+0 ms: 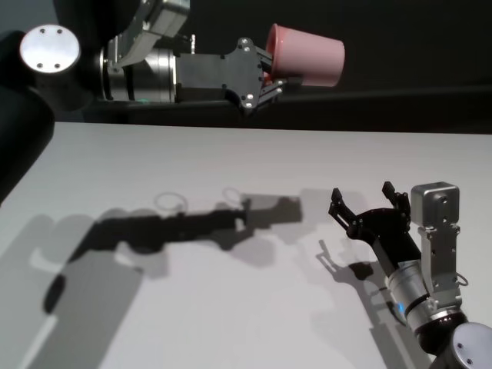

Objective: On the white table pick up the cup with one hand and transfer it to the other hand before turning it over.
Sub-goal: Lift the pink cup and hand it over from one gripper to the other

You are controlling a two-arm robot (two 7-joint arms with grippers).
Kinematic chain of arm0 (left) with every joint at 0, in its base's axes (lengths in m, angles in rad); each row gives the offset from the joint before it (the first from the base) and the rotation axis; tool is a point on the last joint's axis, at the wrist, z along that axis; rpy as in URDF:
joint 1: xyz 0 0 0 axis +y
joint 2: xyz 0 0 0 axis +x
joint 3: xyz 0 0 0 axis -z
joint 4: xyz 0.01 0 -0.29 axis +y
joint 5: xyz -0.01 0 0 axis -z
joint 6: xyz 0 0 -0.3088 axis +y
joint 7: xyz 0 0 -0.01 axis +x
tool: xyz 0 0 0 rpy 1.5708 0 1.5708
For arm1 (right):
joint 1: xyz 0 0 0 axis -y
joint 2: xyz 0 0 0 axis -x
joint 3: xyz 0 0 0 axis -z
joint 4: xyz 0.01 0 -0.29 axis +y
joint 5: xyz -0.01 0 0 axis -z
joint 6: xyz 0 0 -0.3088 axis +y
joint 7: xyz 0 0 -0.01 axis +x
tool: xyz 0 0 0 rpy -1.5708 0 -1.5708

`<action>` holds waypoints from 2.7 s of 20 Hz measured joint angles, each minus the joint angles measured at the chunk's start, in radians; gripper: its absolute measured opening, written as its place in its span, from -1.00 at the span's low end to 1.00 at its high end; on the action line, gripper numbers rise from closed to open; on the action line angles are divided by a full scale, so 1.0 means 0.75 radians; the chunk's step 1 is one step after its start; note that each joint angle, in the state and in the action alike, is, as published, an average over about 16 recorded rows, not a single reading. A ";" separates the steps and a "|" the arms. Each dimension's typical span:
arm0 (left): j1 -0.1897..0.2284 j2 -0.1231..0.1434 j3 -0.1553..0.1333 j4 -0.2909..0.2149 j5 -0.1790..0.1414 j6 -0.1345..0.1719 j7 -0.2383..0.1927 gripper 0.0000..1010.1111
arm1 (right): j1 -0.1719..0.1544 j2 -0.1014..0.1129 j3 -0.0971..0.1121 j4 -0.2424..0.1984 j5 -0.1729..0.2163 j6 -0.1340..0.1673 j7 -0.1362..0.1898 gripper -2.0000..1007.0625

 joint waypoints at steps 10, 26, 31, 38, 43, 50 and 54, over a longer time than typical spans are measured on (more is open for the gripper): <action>0.008 0.011 0.001 0.002 -0.006 -0.010 -0.019 -0.92 | 0.000 0.000 0.000 0.000 0.000 0.000 0.000 0.99; 0.021 0.028 -0.004 -0.016 -0.014 -0.006 -0.017 -0.92 | 0.000 0.000 0.000 0.000 0.000 0.000 0.001 0.99; 0.021 0.028 -0.004 -0.015 -0.014 -0.006 -0.017 -0.92 | 0.001 -0.001 0.007 0.000 0.001 -0.002 0.012 0.99; 0.021 0.027 -0.004 -0.014 -0.013 -0.006 -0.016 -0.92 | 0.002 -0.005 0.039 -0.002 0.014 -0.020 0.050 0.99; 0.020 0.027 -0.004 -0.013 -0.012 -0.006 -0.016 -0.92 | 0.006 -0.014 0.076 0.000 0.044 -0.060 0.102 0.99; 0.020 0.027 -0.003 -0.013 -0.012 -0.006 -0.016 -0.92 | 0.023 -0.041 0.136 0.018 0.126 -0.142 0.193 0.99; 0.020 0.026 -0.003 -0.012 -0.011 -0.006 -0.016 -0.92 | 0.045 -0.066 0.168 0.044 0.194 -0.192 0.256 0.99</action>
